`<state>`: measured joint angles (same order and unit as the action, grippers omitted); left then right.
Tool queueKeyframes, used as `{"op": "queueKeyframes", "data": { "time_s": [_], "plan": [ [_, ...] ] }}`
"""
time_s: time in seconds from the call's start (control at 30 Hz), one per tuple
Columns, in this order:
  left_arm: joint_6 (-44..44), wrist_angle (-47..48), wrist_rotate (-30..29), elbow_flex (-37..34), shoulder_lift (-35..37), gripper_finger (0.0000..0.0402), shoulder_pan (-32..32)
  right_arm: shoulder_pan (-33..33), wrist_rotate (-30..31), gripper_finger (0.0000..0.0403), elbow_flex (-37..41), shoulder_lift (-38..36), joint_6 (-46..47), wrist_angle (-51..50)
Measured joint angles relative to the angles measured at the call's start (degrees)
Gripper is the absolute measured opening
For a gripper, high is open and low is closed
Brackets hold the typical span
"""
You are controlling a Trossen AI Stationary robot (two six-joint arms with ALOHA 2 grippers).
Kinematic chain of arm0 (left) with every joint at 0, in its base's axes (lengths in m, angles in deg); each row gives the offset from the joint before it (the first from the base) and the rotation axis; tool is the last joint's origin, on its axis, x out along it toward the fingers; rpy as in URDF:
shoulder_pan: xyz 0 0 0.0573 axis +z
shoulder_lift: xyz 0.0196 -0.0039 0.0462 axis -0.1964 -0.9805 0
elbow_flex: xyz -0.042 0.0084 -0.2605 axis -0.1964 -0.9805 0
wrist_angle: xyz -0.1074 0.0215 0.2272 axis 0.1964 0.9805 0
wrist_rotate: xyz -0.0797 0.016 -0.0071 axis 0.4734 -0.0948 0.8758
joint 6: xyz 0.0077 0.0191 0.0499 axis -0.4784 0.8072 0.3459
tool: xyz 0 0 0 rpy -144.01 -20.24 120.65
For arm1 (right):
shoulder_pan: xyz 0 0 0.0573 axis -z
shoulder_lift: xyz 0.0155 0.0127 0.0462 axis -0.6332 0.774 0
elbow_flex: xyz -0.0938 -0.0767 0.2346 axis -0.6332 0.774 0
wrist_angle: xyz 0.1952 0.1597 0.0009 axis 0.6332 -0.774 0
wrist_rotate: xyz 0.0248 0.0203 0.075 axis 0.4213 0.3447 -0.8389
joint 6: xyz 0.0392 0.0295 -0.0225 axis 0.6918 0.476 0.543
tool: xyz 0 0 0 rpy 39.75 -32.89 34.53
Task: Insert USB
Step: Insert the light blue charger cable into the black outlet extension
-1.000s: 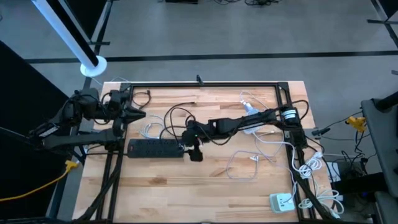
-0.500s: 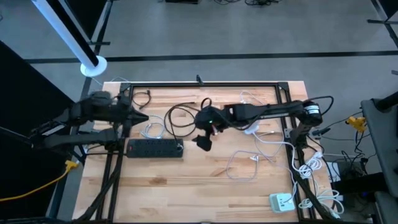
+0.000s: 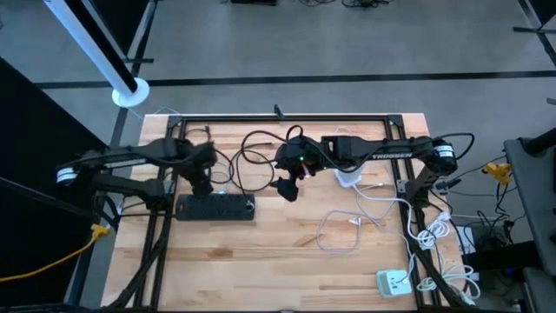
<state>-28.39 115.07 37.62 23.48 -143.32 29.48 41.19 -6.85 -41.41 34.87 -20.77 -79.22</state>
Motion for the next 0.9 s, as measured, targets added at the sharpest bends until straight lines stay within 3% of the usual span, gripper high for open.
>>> {"op": "queueKeyframes", "data": {
  "time_s": [0.27,0.47,0.7,0.9],
  "plan": [
    [1.1,-8.4,-0.5,-2.9,-5.5,0.0062,2.2,-2.0,-0.2,0.0282,2.8,0.1,-1.6,-0.4],
    [-2.2,-9.0,-0.3,-2.9,-9.2,0.0141,8.0,-1.4,-0.1,0.0265,3.6,0.2,-5.3,-0.6],
    [-1.2,-11.1,5.1,-2.9,-13.8,0.0239,13.8,0.5,-0.2,0.0249,3.6,0.2,-11.1,-2.0],
    [-3.1,-12.6,6.3,-2.9,-17.7,0.0251,14.5,2.2,-0.6,0.0237,3.7,0.2,-15.7,-5.0]
  ]
}}
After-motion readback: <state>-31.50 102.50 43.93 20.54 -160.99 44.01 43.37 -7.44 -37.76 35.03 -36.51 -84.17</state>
